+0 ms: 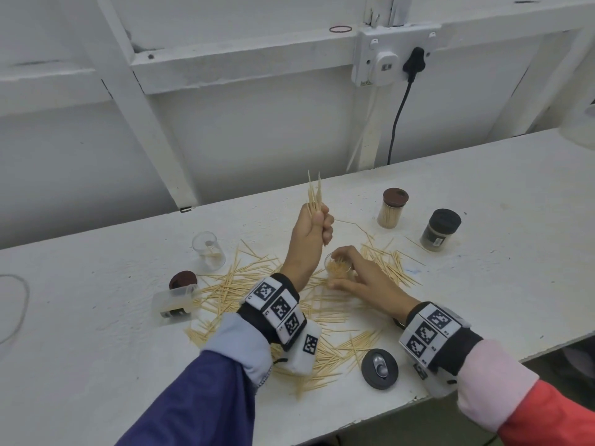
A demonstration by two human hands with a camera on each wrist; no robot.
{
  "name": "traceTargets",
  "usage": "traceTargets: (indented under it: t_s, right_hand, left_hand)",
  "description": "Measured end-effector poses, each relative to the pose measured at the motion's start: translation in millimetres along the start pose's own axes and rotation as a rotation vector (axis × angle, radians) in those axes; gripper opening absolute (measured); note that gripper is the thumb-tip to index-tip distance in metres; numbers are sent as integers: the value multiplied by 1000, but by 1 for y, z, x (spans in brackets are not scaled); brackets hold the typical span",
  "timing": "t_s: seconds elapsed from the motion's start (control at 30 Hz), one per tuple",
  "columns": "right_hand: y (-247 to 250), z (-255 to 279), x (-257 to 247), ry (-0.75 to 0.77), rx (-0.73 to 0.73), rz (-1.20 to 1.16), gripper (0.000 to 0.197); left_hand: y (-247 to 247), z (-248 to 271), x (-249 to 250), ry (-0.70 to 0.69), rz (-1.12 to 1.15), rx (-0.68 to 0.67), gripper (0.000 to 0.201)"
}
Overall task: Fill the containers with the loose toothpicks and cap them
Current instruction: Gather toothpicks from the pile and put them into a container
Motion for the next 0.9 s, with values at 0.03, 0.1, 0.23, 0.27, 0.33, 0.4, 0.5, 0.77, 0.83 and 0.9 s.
traceTargets:
  t_s: [0.03, 0.1, 0.23, 0.27, 0.33, 0.4, 0.5, 0.77, 0.83, 0.9]
  right_hand:
    - [-2, 0, -1, 11, -14, 10, 58]
    - [-4, 0, -3, 31, -30, 19, 58]
    - [-3, 1, -7, 56, -37, 5, 74]
    - [-3, 1, -7, 60, -40, 2, 79]
    - [-3, 0, -6, 58, -39, 3, 88]
    - [0, 0, -7, 54, -17, 0, 91]
    - [5, 3, -17, 120, 1, -78, 96]
    - [5, 3, -24, 160, -6, -139, 93]
    - [8, 1, -17, 118, 1, -169, 85]
    - [10, 1, -11, 80, 30, -155, 61]
  left_hand:
    - [-3, 0, -2, 6, 23, 11, 20]
    - [-8, 1, -7, 19, 35, 18, 20]
    - [-15, 5, -15, 22, 9, -8, 18]
    - [-16, 6, -16, 17, -5, -23, 17]
    - [-18, 7, -14, -4, -32, -53, 16]
    - [-19, 7, -12, -27, -47, -73, 16]
    - [-18, 9, -10, -41, -30, -96, 17]
    - [-22, 13, -9, -67, -26, -132, 16]
    - [-25, 17, -14, -76, -48, -163, 18]
    - [-27, 20, -14, -119, -146, -191, 25]
Point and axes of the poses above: each hand's wrist, its own z-axis away from the middle knuckle, its own y-axis out of the back of the hand, x = y × z, the point moved 10 cm from there along -z, towards the middle knuckle, and after that the axes turned 9 degrees about -y, right-handed, at the moved point
